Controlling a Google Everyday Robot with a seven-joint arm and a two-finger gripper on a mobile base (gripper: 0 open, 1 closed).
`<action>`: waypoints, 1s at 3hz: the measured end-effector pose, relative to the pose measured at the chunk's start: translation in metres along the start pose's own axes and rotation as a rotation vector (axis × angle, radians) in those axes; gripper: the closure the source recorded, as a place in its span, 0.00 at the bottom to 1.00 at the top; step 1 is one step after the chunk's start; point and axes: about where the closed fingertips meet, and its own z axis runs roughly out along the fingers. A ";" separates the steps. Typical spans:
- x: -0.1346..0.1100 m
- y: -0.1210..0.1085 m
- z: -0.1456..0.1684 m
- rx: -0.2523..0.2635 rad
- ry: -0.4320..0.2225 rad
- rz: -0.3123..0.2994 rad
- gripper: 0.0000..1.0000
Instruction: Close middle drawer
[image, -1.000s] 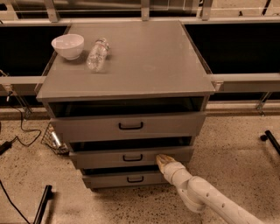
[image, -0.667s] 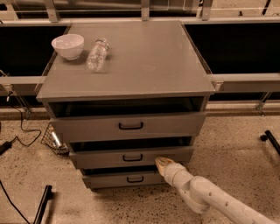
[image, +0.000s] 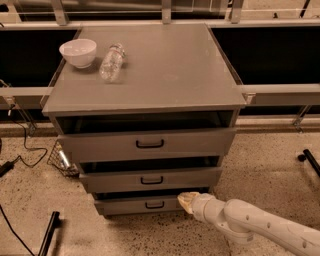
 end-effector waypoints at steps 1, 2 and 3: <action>0.004 -0.003 -0.008 -0.003 0.024 -0.022 0.84; 0.004 -0.003 -0.008 -0.003 0.024 -0.022 0.53; 0.004 -0.003 -0.008 -0.003 0.024 -0.022 0.29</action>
Offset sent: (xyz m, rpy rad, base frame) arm -0.0043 -0.0081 0.0009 -0.0279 0.0070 0.0161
